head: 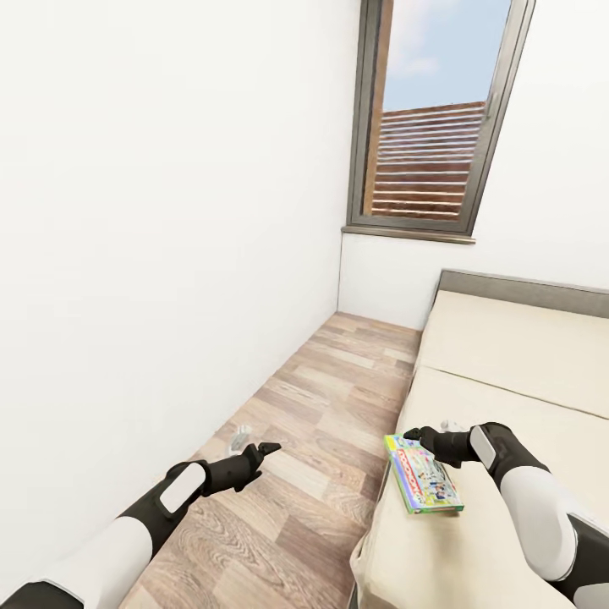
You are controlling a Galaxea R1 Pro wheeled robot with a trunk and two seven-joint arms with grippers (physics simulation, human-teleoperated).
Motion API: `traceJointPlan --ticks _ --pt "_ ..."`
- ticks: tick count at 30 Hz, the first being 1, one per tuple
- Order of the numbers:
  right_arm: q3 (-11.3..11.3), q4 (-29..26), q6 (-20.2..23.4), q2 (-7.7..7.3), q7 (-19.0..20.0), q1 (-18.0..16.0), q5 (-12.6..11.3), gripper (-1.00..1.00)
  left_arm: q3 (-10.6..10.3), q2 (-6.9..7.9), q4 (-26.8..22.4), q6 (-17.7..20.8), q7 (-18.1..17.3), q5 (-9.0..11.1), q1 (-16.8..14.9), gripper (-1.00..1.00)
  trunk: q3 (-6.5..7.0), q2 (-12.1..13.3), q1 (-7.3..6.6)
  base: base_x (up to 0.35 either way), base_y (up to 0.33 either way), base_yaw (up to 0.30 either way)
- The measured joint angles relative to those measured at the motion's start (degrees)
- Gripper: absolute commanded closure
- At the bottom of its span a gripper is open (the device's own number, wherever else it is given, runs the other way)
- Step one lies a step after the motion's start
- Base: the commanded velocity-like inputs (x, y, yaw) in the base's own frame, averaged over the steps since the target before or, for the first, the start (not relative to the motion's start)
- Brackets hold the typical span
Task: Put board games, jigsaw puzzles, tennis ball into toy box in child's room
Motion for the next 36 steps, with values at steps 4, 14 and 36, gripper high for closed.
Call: traceJointPlan --ticks 4,14,36 --pt "0.0 0.0 0.0 0.00 0.0 0.0 0.0 -1.00 0.0 0.00 0.0 0.0 0.0 0.0 0.0 -1.00 0.00 0.0 0.00 0.000 0.000 0.003" --pt "-0.1 -0.1 -1.6 -1.19 -0.3 -0.1 -0.8 -1.00 0.0 -0.03 0.0 -0.2 0.3 -0.1 0.0 -1.00 0.00 0.0 0.00 0.000 0.000 0.000" --pt "-0.3 -0.4 -4.2 -3.29 -0.6 0.3 -2.0 -1.00 0.0 -0.10 0.0 -1.2 0.6 -0.2 0.0 -1.00 0.00 0.0 0.00 0.000 0.000 0.000"
